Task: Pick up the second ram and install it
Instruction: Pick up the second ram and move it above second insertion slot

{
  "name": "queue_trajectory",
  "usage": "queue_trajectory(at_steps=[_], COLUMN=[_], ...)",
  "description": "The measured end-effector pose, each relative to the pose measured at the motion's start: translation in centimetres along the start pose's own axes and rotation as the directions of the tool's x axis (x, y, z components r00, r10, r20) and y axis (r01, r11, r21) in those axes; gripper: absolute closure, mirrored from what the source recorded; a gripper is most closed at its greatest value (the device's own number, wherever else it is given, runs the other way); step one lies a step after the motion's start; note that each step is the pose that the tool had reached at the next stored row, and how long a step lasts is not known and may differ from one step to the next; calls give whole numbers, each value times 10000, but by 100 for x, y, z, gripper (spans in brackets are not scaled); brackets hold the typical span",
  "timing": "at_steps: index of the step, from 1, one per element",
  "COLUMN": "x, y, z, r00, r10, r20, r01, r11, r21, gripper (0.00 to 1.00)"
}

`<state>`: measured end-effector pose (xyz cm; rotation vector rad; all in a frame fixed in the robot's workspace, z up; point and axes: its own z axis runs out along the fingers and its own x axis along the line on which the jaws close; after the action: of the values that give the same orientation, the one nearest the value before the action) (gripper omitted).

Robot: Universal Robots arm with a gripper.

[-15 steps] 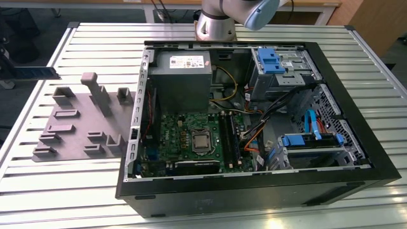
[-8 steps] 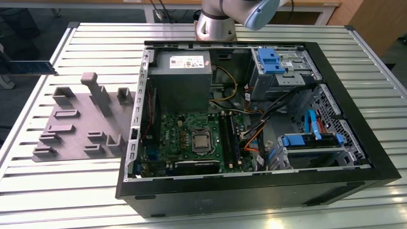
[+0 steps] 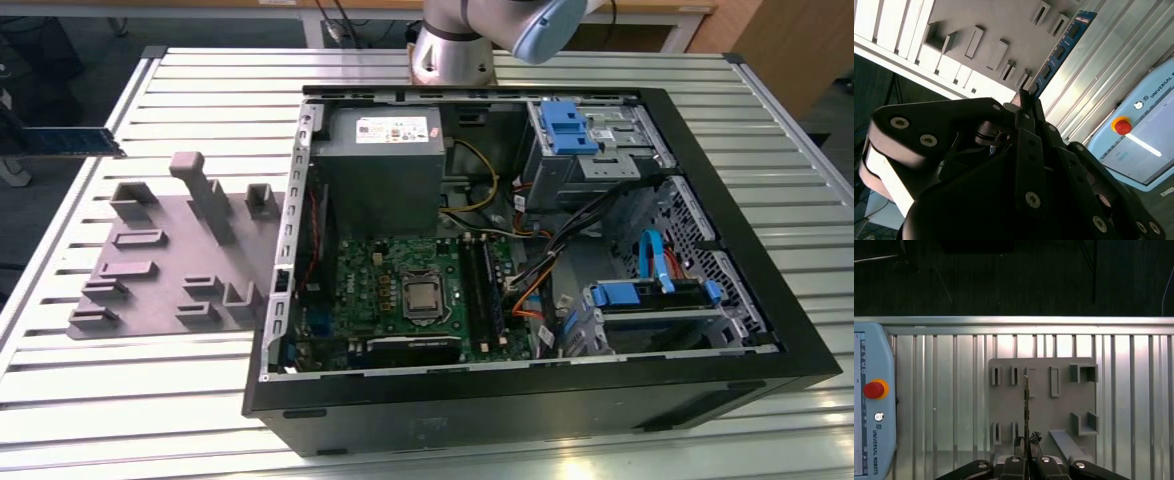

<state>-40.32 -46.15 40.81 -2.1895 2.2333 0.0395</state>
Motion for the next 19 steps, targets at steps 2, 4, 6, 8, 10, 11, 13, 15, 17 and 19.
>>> queue_trajectory(at_steps=[2, 4, 6, 8, 10, 11, 13, 15, 17, 19], x=[-1, -2, -3, -4, -5, -5, -6, -7, -8, -8], y=[-44, -94, -142, -189, -234, -257, -301, -343, -380, -409], z=[-1, 0, -1, -1, -1, -2, -2, -2, -3, -3], r00=[10000, 10000, 10000, 10000, 10000, 10000, 10000, 10000, 10000, 10000], r10=[0, 0, 0, -1, 0, -1, -1, -1, 1, 0], r20=[-1, 0, 0, 1, 0, 0, 0, 0, 0, 0], r01=[0, 0, 0, 1, 0, 1, 1, 1, -1, 0], r11=[10000, 10000, 10000, 10000, 10000, 10000, 10000, 10000, 10000, 10000], r21=[-1, 0, 0, 0, 0, 0, 0, 0, 0, 0], gripper=[86, 86, 86, 86, 86, 86, 86, 86, 86, 86])
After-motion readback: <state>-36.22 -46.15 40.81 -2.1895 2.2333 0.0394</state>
